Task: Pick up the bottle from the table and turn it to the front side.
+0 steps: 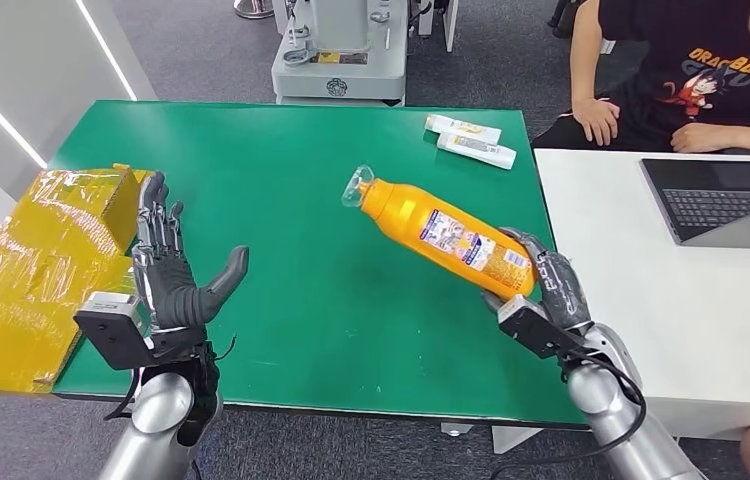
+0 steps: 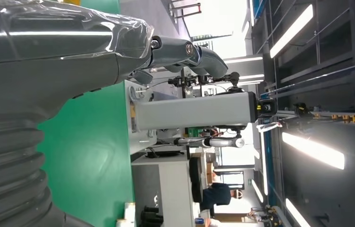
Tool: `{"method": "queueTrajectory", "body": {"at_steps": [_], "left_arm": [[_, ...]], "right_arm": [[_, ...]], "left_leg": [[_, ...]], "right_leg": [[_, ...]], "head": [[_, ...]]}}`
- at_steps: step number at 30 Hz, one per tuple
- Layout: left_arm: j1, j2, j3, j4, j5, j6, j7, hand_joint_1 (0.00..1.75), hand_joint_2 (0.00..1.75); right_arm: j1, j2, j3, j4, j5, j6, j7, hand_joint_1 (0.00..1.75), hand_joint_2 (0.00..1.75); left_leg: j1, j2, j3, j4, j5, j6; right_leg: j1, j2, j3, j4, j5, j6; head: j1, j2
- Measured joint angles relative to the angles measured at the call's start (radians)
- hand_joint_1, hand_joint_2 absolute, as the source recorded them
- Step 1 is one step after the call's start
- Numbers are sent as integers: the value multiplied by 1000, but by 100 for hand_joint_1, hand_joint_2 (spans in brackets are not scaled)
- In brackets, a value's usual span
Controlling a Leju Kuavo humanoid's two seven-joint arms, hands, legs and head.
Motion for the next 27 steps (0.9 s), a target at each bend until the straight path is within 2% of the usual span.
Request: {"method": "queueTrajectory", "body": {"at_steps": [4,9,16,27], "left_arm": [[-3,0,0,5,-3,-13,30,0,175],[-22,2,-8,48,-19,-92,89,0,175],[-48,1,-28,105,-8,-152,110,0,175],[-106,-18,-47,193,52,-228,120,0,175]], "right_arm": [[3,2,-7,-1,-8,-23,-10,175,175],[-12,19,-2,-9,-28,-45,-21,175,175],[-47,48,9,-18,-46,-48,-36,175,175],[-81,139,77,-52,-102,-67,-50,175,175]], "left_leg": [[0,0,0,0,0,0],[0,0,0,0,0,0],[0,0,0,0,0,0],[1,0,0,0,0,0]], "right_leg": [[0,0,0,0,0,0],[0,0,0,0,0,0],[0,0,0,0,0,0],[0,0,0,0,0,0]], "head": [[0,0],[0,0],[0,0],[0,0]]}}
